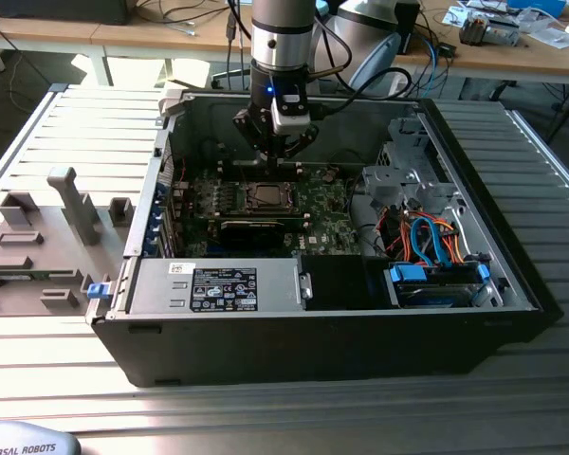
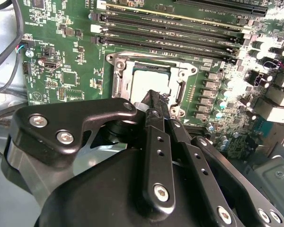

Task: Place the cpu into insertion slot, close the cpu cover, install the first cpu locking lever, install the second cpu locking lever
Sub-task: 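Install the first cpu locking lever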

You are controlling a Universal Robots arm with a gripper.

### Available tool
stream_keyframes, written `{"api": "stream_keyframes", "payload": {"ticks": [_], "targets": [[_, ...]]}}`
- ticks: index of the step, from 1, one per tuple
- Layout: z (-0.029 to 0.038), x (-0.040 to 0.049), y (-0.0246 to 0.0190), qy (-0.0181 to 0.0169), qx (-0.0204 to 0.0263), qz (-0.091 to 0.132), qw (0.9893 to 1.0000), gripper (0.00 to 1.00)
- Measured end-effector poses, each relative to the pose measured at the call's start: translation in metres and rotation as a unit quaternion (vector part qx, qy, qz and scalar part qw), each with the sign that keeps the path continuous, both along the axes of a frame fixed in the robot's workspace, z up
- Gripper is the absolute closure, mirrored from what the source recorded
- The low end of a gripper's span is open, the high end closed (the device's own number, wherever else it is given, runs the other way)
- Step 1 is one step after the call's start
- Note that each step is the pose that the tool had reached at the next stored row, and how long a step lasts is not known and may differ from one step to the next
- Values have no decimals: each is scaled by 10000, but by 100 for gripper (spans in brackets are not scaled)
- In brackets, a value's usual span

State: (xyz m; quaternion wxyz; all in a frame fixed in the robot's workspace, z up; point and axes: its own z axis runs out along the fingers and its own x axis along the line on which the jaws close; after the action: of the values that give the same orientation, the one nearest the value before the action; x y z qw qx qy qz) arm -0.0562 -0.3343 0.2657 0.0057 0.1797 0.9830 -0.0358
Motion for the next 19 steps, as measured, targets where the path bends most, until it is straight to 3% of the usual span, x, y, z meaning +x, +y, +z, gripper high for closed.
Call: {"api": "stream_keyframes", "payload": {"ticks": [19], "targets": [[0,0,0,0,-2,132,9999,89]]}}
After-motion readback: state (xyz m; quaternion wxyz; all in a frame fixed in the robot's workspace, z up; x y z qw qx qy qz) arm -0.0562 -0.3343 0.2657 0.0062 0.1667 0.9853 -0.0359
